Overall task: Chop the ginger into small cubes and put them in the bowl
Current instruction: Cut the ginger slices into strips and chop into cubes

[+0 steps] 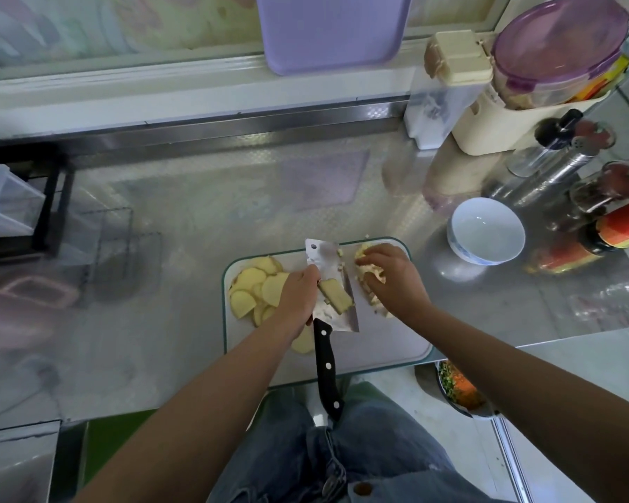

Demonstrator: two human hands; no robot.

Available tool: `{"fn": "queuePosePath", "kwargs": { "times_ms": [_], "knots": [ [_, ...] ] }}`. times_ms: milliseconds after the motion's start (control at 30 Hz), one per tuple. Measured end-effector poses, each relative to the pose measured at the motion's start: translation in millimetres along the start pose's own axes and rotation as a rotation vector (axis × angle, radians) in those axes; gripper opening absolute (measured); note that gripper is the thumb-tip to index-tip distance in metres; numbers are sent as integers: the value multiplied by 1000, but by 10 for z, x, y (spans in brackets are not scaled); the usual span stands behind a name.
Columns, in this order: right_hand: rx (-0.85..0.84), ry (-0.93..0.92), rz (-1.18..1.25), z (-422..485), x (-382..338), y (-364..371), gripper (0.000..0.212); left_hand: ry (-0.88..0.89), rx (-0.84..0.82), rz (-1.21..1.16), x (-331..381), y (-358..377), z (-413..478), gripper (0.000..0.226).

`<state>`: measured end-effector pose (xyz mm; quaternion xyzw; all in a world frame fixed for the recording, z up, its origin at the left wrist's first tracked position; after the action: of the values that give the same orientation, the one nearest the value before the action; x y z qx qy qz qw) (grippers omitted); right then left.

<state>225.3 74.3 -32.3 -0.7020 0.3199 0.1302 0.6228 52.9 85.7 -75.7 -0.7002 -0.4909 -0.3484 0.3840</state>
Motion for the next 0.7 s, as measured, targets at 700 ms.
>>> {"fn": "queuePosePath", "kwargs": {
  "times_ms": [700],
  "knots": [
    [-161,-132,-188,-11,-40,278,54,104,-40,121,137,57,8,30]
  ]
}}
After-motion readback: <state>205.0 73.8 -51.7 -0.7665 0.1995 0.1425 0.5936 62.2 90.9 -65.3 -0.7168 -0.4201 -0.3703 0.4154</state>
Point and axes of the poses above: each hand's wrist, its own z-axis towards the middle knuckle, its own y-axis out of the palm, x = y × z, the point moved 7 cm from there along z, towards the middle knuckle, and after that the axes turned 13 degrees about y, right-handed, at the moved point
